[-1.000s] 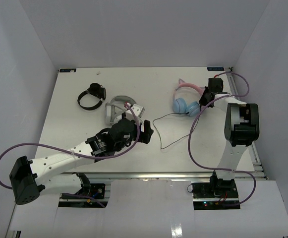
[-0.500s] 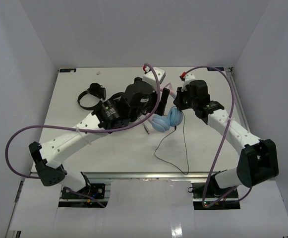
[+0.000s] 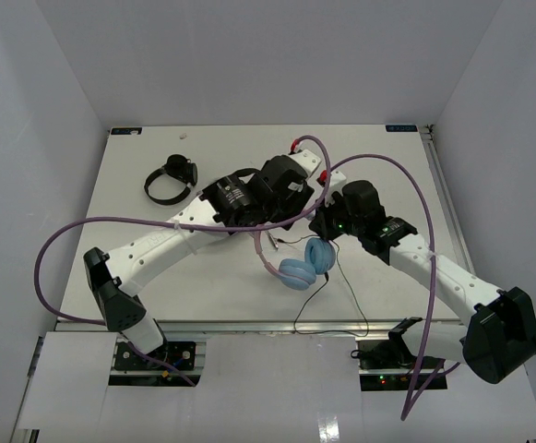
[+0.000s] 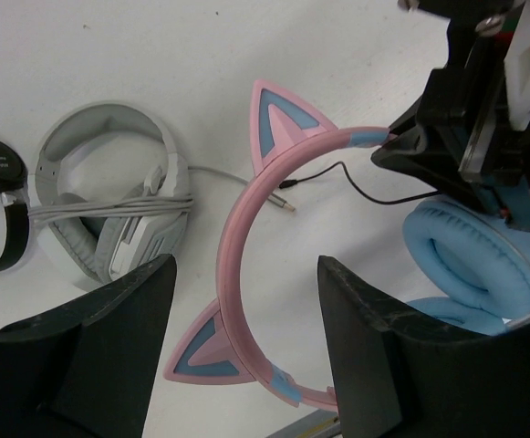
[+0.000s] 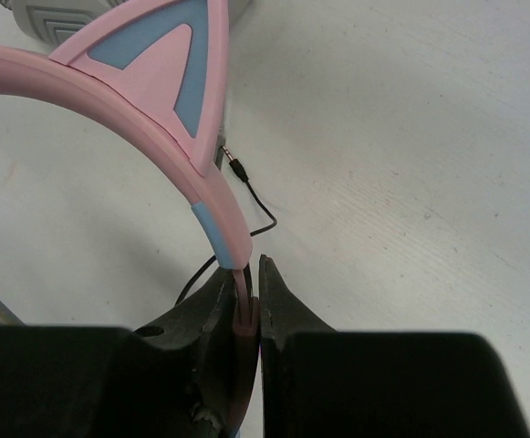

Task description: Wrap the headphones

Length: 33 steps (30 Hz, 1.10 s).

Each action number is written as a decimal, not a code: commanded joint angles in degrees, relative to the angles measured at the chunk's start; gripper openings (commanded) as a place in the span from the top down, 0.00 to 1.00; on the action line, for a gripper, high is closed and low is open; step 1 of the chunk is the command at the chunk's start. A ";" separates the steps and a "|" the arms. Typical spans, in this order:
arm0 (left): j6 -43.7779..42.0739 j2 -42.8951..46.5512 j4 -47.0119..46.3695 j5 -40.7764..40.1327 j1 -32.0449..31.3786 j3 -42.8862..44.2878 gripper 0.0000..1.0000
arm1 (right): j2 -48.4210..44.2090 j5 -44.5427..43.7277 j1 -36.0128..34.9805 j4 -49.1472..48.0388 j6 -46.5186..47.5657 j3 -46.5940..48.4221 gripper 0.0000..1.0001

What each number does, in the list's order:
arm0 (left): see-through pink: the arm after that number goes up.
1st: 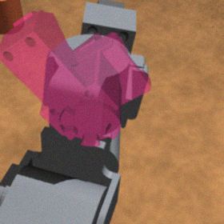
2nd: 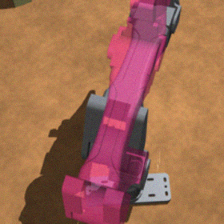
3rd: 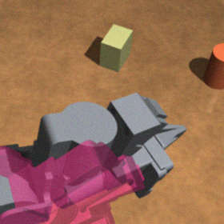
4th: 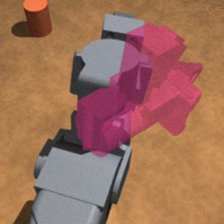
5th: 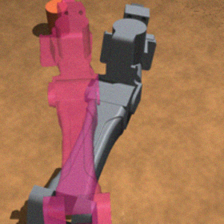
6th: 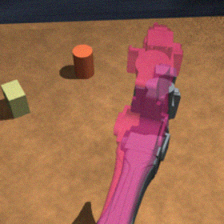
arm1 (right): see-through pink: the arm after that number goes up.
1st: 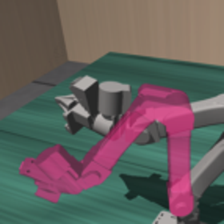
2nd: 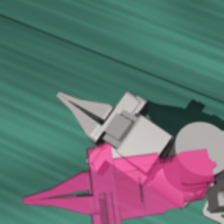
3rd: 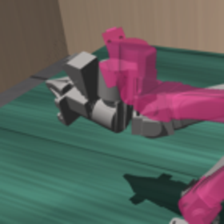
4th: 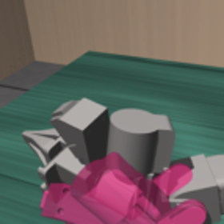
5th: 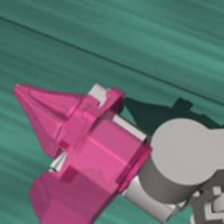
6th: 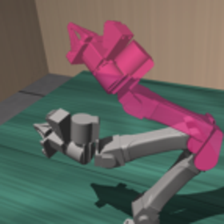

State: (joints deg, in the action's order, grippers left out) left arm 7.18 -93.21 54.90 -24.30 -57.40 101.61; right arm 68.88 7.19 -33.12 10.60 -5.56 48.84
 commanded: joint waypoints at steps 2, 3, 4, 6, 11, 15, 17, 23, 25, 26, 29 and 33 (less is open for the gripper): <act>-1.00 -0.31 5.75 1.92 0.89 -0.83 0.28 | -2.76 3.04 -0.16 -4.04 -1.12 -0.20 0.92; -1.10 -0.47 6.07 2.76 1.05 -1.04 0.29 | -3.18 3.09 -0.10 -4.09 -1.12 -0.31 0.92; -1.27 -0.64 6.10 3.47 1.22 -1.22 0.30 | -3.85 3.25 -0.10 -4.17 -1.12 -0.40 0.92; -1.62 -1.06 6.09 4.78 1.42 -1.82 0.31 | -4.59 3.67 -0.10 -4.28 -1.12 -0.58 0.92; -2.56 -2.60 6.16 5.49 1.89 -2.26 0.34 | -6.28 4.40 -0.10 -4.57 -1.03 -1.15 0.92; -3.45 -4.27 6.09 6.08 2.28 -0.89 0.35 | -6.64 5.43 -0.27 -5.04 -1.12 -1.53 0.92; -4.09 -4.95 6.36 6.79 2.30 -0.12 0.37 | -6.91 5.38 -0.27 -5.06 -1.12 -1.73 0.92; -4.19 -6.90 7.07 6.28 2.30 1.66 0.50 | -7.62 5.29 -0.36 -5.06 -1.03 -1.99 0.92; -4.19 -7.07 7.15 6.37 2.30 1.74 0.52 | -7.45 5.30 -0.36 -4.97 -1.03 -1.91 0.92; -4.13 -7.07 7.21 6.43 2.30 1.91 0.56 | -7.22 5.35 -0.36 -4.97 -1.03 -1.91 0.92; -4.05 -6.95 6.73 6.58 2.30 2.10 0.66 | -6.84 5.47 -0.36 -4.80 -0.90 -1.82 0.92; -4.32 -6.59 5.56 8.19 2.30 2.14 0.93 | -6.43 5.16 -0.41 -4.80 -0.99 -1.77 0.92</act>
State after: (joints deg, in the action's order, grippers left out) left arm 2.97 -101.06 62.57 -18.60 -54.87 101.43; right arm 63.24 10.73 -33.10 9.75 -5.55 46.02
